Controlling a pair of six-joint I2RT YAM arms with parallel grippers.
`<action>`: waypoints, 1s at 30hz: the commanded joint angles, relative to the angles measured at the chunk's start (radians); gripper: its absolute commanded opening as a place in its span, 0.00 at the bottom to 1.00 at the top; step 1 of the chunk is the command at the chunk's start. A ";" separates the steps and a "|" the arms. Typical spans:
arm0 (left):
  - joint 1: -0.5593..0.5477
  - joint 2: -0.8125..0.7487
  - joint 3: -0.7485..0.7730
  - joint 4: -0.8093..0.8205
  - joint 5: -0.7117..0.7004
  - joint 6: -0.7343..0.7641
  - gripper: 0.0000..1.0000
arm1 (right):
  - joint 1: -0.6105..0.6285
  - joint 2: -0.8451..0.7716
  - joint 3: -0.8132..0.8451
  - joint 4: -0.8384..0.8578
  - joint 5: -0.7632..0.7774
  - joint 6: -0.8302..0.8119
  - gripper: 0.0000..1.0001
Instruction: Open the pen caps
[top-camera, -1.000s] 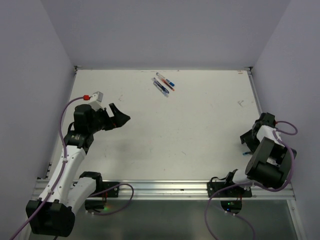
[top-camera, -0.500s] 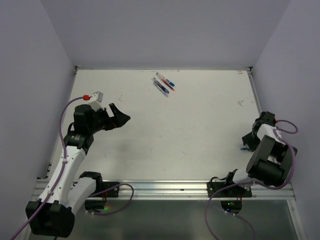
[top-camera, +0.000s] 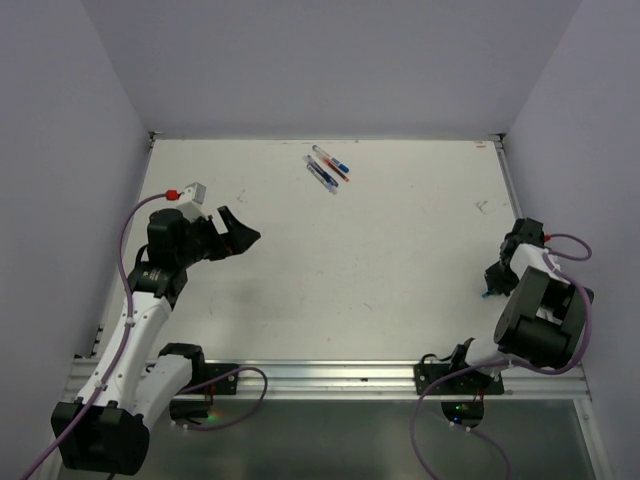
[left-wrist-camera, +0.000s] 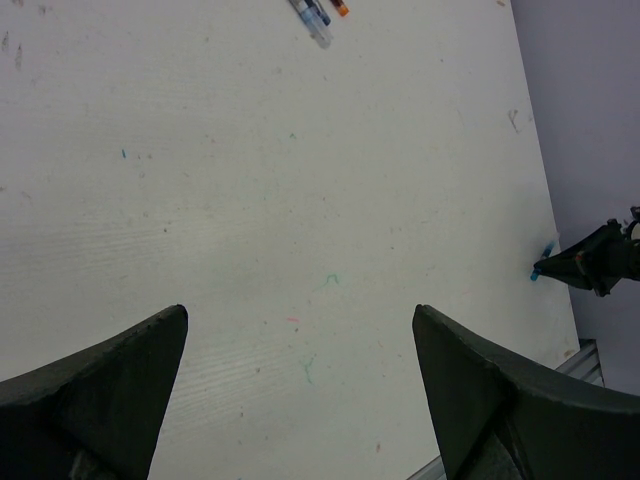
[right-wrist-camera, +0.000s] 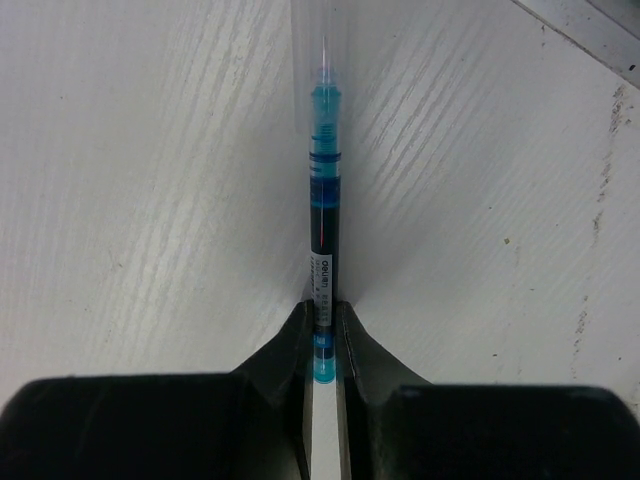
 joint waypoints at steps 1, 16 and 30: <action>-0.006 -0.005 0.018 0.023 0.001 -0.005 0.96 | 0.011 0.050 -0.029 -0.008 0.019 -0.005 0.00; -0.032 0.055 0.029 0.095 0.108 0.014 0.88 | 0.500 -0.168 0.157 -0.079 -0.143 -0.121 0.00; -0.176 0.254 0.012 0.299 0.222 -0.133 0.87 | 1.228 -0.168 0.250 0.054 -0.395 -0.201 0.00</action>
